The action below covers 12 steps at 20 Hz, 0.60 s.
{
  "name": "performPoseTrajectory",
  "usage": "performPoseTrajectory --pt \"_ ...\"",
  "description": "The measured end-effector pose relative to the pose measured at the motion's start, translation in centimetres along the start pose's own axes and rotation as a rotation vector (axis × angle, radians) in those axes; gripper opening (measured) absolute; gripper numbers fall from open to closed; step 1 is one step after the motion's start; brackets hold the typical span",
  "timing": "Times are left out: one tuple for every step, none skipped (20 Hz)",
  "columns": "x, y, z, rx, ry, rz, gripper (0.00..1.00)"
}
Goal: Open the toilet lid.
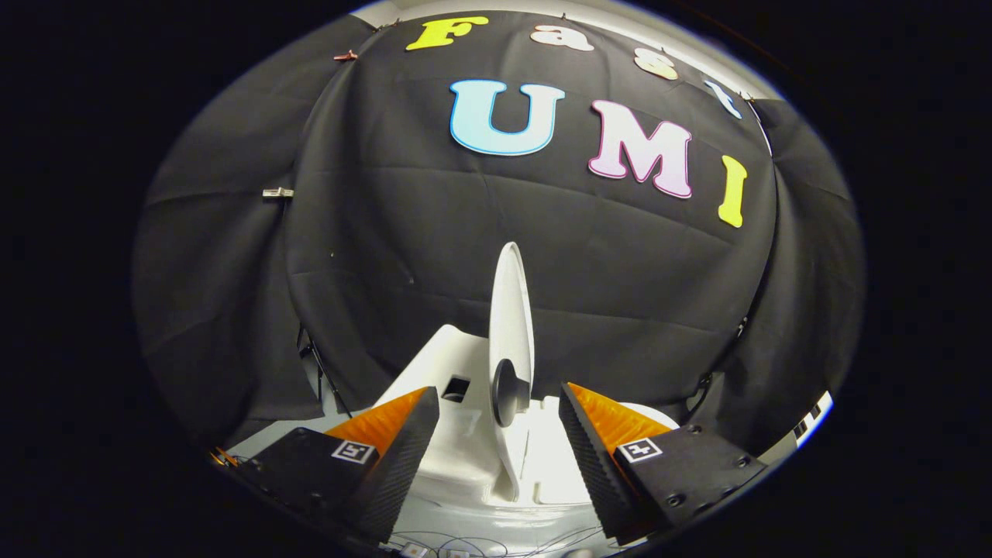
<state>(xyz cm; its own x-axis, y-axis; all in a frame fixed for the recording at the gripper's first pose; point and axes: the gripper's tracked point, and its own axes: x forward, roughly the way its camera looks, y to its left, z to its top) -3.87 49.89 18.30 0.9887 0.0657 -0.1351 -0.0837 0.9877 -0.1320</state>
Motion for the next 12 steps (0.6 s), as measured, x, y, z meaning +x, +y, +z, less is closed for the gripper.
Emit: performPoseTrajectory --pt "0.0 -0.1 0.0 0.001 -0.003 -0.002 0.97" --pt "0.0 -0.1 0.0 0.002 0.001 0.005 0.98" --pt "0.0 0.0 -0.1 0.005 0.011 0.011 0.98" --pt "-0.2 0.0 -0.1 0.014 0.016 0.019 0.98" --pt "-0.5 0.0 0.1 0.021 0.015 0.028 0.98" --pt "-0.8 -0.1 0.1 0.021 0.016 0.031 0.97" --pt "-1.2 -0.3 0.2 0.023 0.016 0.041 0.98" --pt "-1.5 -0.4 0.3 0.028 0.017 0.051 0.98" --pt "-2.0 -0.7 0.4 0.033 0.011 0.065 0.98" --pt "-2.4 -1.2 0.6 0.037 0.007 0.075 0.98" --pt "-2.9 -1.8 0.7 0.047 0.005 0.091 0.98" --pt "-3.2 -2.6 0.9 0.063 0.001 0.107 0.98"
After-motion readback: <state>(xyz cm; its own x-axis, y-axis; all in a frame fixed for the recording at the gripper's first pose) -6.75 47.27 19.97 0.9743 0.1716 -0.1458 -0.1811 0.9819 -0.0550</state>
